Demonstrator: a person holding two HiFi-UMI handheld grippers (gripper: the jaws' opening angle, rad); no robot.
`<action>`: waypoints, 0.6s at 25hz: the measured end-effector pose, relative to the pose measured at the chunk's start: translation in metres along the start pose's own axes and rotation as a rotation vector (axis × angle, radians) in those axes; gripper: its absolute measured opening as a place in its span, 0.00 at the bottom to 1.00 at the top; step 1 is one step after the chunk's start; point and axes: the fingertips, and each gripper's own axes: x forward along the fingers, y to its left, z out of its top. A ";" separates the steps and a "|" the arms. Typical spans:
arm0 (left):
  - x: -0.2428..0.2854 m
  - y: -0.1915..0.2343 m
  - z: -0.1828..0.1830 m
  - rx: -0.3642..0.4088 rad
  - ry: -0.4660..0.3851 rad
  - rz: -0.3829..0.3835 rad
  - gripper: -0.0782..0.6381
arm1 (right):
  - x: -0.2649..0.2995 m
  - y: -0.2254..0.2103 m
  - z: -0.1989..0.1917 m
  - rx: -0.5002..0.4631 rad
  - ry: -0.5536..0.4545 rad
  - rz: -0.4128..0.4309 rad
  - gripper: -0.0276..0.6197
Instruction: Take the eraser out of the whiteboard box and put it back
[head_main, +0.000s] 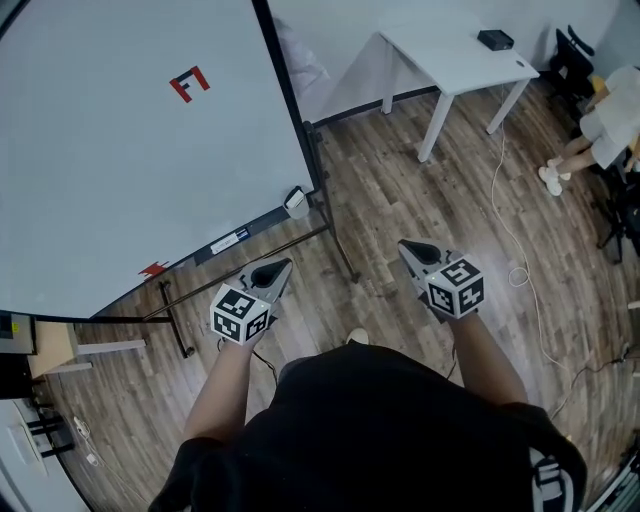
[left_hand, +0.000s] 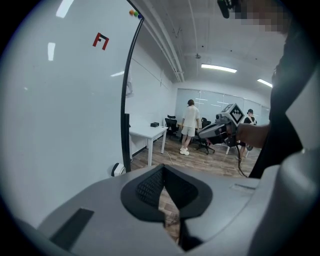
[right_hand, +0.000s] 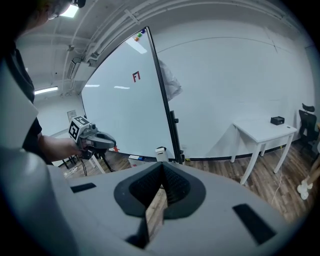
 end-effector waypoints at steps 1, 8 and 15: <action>-0.001 -0.001 0.001 0.002 -0.002 0.002 0.13 | -0.001 -0.001 0.002 -0.008 0.001 0.000 0.04; -0.005 -0.001 0.007 0.010 -0.003 0.039 0.13 | -0.012 -0.005 0.013 -0.035 -0.015 -0.002 0.04; -0.008 -0.008 0.016 0.009 -0.006 0.032 0.13 | -0.021 -0.002 -0.012 -0.007 0.014 -0.006 0.04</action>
